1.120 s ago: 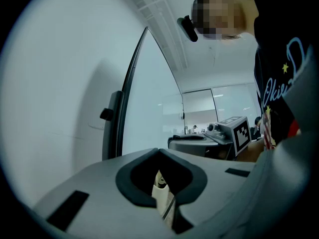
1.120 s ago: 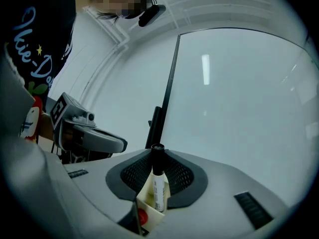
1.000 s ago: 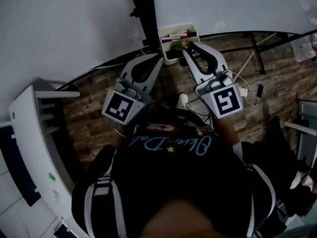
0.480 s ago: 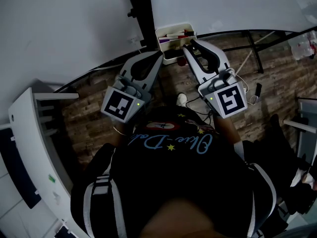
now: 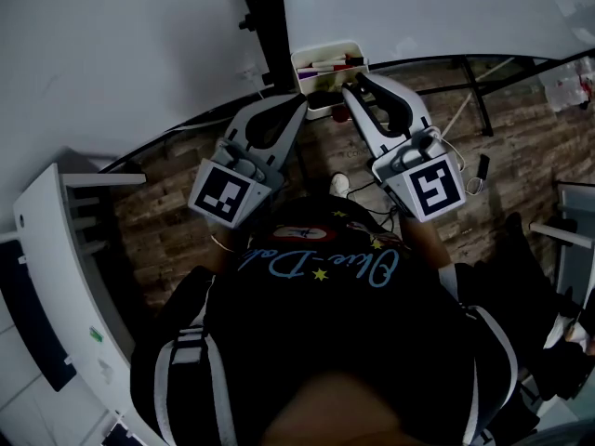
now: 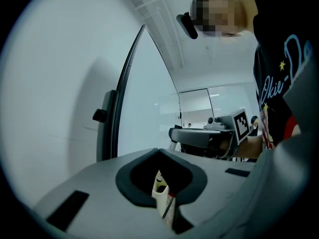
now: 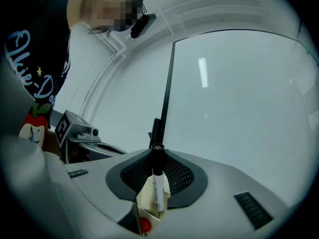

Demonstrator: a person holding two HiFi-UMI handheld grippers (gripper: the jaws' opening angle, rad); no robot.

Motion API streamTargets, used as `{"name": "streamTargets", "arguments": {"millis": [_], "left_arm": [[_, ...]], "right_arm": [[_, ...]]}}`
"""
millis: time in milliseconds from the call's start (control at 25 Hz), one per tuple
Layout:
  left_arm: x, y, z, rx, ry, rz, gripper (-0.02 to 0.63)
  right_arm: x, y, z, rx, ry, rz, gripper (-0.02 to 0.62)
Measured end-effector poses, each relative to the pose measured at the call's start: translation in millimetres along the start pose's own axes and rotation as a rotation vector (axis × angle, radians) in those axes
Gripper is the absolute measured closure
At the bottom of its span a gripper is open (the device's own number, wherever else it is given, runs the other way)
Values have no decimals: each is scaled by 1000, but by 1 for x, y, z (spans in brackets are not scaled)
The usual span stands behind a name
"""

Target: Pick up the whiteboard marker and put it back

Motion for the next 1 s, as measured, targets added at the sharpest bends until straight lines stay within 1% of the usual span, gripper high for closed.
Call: {"name": "streamTargets", "arguments": {"millis": [160,320,1000], "left_arm": [[-1,1,0,-1,6,0,606],[-1,0,1,-6,6,-6,606],[0,3,2,-5,7,0,606]], "right_arm": [[-1,-1,-1,-4,-2,0,517],[-1,-2,0,-28,-13,0,517],[-4,-2,-3,-20,-13,9,517]]}}
Point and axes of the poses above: the fingertips, and each gripper's own axes: x forward along the fingers, y to its right, z out of its underside, the point moved 5 cm from there along -x, backward along the fingers, and after that the axes turned 1 degree about x, right-handed, at the moved point
